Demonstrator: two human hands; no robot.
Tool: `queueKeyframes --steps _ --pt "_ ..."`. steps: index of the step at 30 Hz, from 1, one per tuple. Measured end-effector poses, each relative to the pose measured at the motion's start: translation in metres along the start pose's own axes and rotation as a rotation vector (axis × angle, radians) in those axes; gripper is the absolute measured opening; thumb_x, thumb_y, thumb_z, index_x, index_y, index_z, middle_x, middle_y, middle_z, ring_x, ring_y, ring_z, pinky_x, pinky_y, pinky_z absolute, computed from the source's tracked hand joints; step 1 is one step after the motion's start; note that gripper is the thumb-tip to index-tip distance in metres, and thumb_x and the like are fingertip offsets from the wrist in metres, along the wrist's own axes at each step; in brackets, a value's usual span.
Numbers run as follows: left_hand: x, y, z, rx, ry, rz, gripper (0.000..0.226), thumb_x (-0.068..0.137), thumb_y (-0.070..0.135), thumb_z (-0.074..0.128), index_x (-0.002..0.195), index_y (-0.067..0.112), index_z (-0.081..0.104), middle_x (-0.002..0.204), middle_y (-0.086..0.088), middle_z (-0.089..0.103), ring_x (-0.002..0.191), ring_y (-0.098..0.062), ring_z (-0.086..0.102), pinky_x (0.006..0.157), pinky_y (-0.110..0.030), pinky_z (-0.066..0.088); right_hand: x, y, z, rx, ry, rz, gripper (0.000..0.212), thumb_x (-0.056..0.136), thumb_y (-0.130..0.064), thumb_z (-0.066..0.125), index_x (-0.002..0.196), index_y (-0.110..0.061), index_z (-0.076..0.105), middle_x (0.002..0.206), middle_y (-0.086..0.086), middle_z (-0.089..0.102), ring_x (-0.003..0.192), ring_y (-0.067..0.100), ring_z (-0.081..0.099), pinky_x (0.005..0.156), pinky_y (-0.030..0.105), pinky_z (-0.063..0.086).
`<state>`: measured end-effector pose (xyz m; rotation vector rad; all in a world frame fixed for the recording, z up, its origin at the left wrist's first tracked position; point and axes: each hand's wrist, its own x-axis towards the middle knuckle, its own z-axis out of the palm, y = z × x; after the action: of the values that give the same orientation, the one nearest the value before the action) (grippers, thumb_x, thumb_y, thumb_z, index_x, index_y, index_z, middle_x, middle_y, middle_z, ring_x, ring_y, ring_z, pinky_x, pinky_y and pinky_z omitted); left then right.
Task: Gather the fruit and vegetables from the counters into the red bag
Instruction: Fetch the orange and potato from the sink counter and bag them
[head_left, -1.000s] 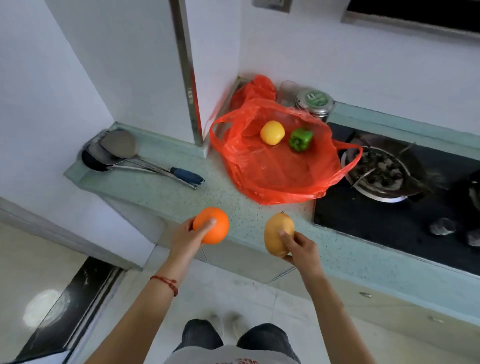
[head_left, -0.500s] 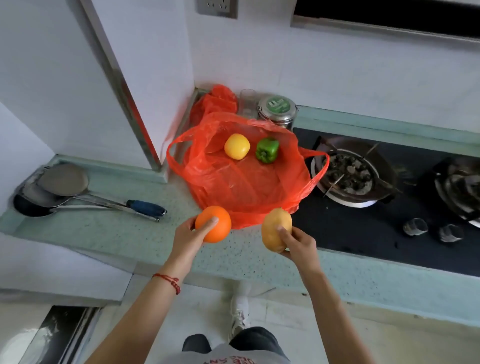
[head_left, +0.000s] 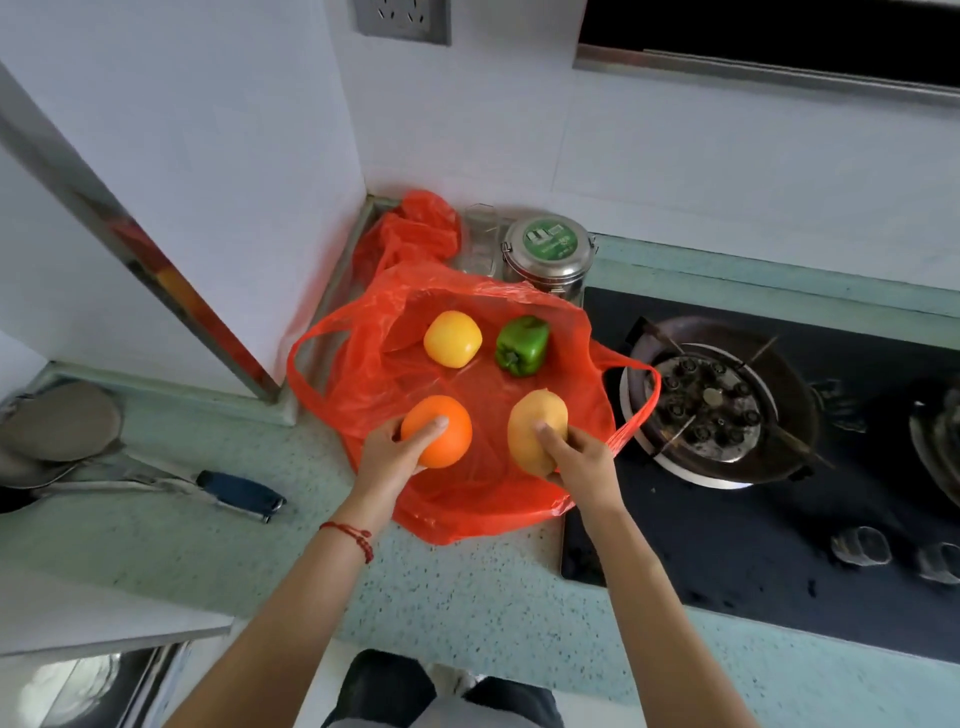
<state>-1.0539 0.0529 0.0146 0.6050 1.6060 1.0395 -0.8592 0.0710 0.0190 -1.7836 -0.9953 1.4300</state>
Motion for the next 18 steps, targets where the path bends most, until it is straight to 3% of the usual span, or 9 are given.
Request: queueKeyframes --steps 4,9,12,13,16,18 --pt "0.025 0.011 0.011 0.005 -0.01 -0.014 0.024 0.082 0.023 0.067 0.102 0.013 0.058 0.094 -0.004 0.061 0.091 -0.022 0.059 0.077 -0.036 0.054 0.027 -0.007 0.007 -0.018 0.023 0.049 0.027 0.079 -0.037 0.07 0.086 -0.011 0.062 0.079 0.003 0.061 0.082 0.021 0.062 0.082 0.051 0.055" --pt "0.059 0.016 0.024 0.067 -0.031 -0.026 0.029 0.082 0.021 0.067 0.105 0.008 0.06 0.096 -0.008 0.059 0.091 -0.024 0.057 0.066 -0.03 0.053 0.055 -0.01 0.015 -0.052 0.071 0.125 0.04 0.076 -0.04 0.071 0.092 -0.003 0.064 0.077 0.002 0.06 0.079 0.02 0.062 0.078 0.05 0.057" --pt "0.077 0.012 0.028 0.124 -0.033 -0.036 0.009 0.079 0.02 0.07 0.079 0.016 0.062 0.08 0.002 0.061 0.084 -0.021 0.059 0.079 -0.046 0.054 0.067 -0.008 0.02 -0.087 0.077 0.161 0.064 0.07 -0.049 0.072 0.113 -0.002 0.061 0.101 0.009 0.065 0.092 0.023 0.064 0.081 0.048 0.056" --pt "0.081 0.011 0.029 0.142 -0.036 -0.038 0.012 0.079 0.02 0.071 0.073 0.021 0.061 0.077 0.004 0.059 0.078 -0.017 0.058 0.084 -0.049 0.052 0.07 -0.007 0.022 -0.104 0.078 0.17 0.073 0.068 -0.052 0.072 0.121 -0.004 0.056 0.111 0.011 0.064 0.098 0.025 0.062 0.084 0.047 0.055" --pt "0.089 0.007 0.033 0.173 -0.043 -0.047 0.012 0.078 0.02 0.072 0.077 0.018 0.06 0.075 0.007 0.058 0.071 -0.007 0.056 0.086 -0.05 0.052 0.073 -0.007 0.026 -0.163 0.117 0.161 0.079 0.072 -0.05 0.07 0.132 -0.006 0.045 0.125 0.012 0.057 0.11 0.028 0.057 0.09 0.046 0.052" --pt "0.092 0.005 0.033 0.21 -0.04 -0.045 0.019 0.075 0.026 0.074 0.086 0.017 0.061 0.076 0.007 0.059 0.074 -0.013 0.058 0.086 -0.05 0.052 0.075 -0.007 0.028 -0.203 0.147 0.156 0.076 0.076 -0.047 0.069 0.133 -0.006 0.043 0.126 0.012 0.055 0.112 0.028 0.056 0.092 0.04 0.05"
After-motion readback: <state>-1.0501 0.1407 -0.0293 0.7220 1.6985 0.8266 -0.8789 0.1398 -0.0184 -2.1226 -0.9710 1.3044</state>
